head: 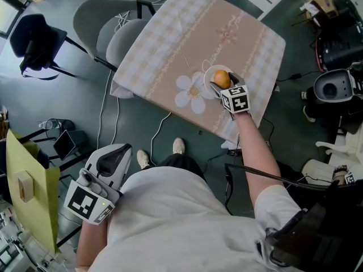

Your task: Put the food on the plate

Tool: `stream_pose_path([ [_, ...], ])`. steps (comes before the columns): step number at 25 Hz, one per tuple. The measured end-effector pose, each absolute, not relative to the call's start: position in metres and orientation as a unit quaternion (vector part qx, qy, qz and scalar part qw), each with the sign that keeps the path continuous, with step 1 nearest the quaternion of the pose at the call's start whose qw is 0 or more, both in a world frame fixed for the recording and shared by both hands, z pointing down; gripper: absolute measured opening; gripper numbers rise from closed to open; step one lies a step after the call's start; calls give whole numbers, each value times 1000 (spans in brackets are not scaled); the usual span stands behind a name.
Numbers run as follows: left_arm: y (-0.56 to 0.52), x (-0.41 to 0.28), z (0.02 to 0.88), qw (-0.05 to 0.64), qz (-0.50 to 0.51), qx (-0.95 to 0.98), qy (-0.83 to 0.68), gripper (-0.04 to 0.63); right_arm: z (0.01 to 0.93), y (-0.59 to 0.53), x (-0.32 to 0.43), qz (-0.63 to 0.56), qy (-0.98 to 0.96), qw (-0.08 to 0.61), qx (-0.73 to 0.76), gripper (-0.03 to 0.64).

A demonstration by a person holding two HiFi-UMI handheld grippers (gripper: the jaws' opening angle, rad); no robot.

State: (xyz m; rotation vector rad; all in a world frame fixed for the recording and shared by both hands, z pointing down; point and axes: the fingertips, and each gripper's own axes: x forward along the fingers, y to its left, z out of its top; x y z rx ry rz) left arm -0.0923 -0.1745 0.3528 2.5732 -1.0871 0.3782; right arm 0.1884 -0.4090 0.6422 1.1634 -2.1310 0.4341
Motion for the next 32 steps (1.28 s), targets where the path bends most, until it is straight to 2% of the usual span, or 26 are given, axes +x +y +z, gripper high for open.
stream_pose_path([
  [32, -138, -133, 345, 154, 102, 913, -362, 8, 583, -371, 191, 132, -791, 314, 508, 373],
])
